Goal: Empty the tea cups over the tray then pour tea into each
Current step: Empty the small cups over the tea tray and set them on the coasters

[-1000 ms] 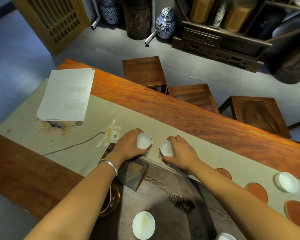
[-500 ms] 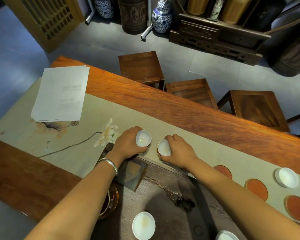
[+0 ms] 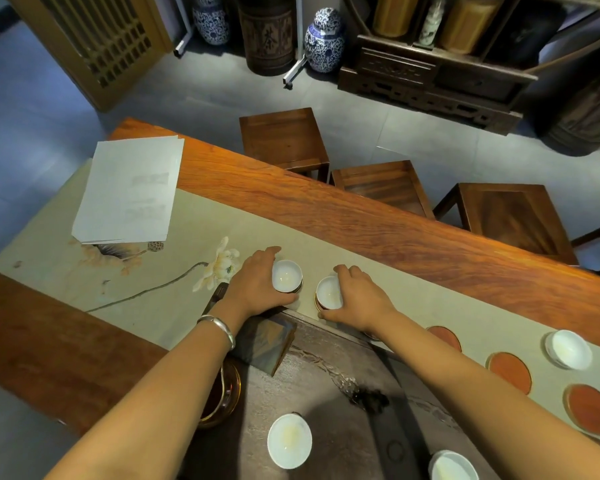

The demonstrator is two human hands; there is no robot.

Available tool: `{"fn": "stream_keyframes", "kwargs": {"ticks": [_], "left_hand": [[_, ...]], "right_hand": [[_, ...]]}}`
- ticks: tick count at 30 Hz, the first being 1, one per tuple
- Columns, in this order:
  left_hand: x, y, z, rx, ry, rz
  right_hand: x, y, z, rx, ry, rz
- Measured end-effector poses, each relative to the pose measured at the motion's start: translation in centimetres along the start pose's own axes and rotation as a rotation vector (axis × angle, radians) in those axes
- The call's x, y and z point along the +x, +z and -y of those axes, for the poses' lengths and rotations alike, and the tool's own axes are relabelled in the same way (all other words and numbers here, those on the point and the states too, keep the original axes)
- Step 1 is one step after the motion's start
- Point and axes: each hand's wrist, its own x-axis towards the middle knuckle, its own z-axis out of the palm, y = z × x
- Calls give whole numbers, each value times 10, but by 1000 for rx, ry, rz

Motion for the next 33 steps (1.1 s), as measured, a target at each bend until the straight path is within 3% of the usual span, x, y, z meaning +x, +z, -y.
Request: {"fn": "stream_keyframes", "kwargs": {"ticks": [11, 21, 27, 33], "left_hand": [[-88, -1, -26, -153, 34, -303], [-208, 63, -38, -156, -59, -182], [-235, 87, -36, -99, -194, -152], [-243, 98, -34, -49, -206, -119]], "right_hand": [[-93, -14, -19, 97, 41, -115], [-206, 29, -54, 69, 93, -101], [-253, 57, -71, -11, 162, -161], [-277, 73, -82, 2, 240, -139]]}}
